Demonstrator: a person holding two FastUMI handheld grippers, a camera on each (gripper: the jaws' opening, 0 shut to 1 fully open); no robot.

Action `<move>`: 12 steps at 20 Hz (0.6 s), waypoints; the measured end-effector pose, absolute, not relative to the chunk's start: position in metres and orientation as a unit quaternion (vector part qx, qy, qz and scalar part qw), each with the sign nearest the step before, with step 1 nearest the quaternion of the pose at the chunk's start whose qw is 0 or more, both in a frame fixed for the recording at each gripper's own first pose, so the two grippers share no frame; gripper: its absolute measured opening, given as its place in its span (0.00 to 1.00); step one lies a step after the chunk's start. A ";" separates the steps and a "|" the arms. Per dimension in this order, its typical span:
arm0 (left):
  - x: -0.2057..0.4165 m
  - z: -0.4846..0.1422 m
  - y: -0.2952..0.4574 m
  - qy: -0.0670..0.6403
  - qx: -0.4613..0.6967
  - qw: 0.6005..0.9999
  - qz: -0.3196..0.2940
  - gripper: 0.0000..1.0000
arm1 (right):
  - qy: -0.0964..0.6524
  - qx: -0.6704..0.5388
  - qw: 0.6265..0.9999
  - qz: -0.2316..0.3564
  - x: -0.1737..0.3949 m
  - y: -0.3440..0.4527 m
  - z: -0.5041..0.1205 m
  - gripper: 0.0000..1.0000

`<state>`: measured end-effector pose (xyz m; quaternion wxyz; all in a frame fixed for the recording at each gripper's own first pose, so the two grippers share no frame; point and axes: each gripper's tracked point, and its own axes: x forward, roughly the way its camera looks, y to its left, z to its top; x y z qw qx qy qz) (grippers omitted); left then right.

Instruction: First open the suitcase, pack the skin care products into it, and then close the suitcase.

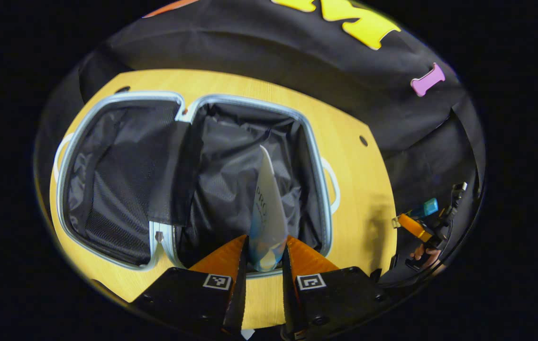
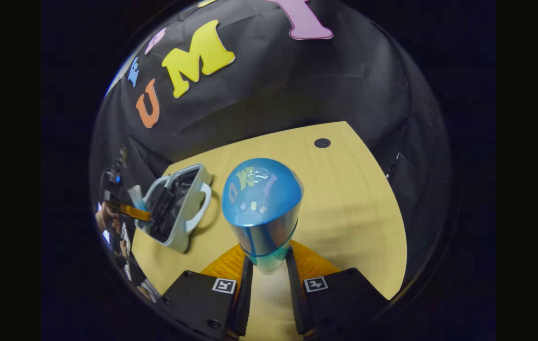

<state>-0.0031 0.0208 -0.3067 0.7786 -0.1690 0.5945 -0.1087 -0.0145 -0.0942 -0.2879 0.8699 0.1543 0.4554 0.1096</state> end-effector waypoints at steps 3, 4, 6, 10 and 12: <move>-0.002 -0.338 0.016 0.682 -0.186 0.696 -0.127 0.36 | 0.448 0.191 0.867 0.099 -0.036 -0.095 -0.255 0.35; 0.000 -0.346 0.017 0.701 -0.178 0.679 -0.128 0.36 | 0.447 0.199 0.867 0.095 -0.041 -0.096 -0.248 0.33; 0.004 -0.359 0.019 0.732 -0.150 0.653 -0.121 0.36 | 0.443 0.192 0.871 0.091 -0.052 -0.103 -0.237 0.35; 0.005 -0.363 -0.001 0.760 -0.142 0.623 -0.121 0.36 | 0.438 0.180 0.877 0.087 -0.064 -0.110 -0.223 0.35; 0.009 -0.372 -0.003 0.769 -0.124 0.615 -0.123 0.36 | 0.435 0.186 0.877 0.084 -0.067 -0.112 -0.220 0.35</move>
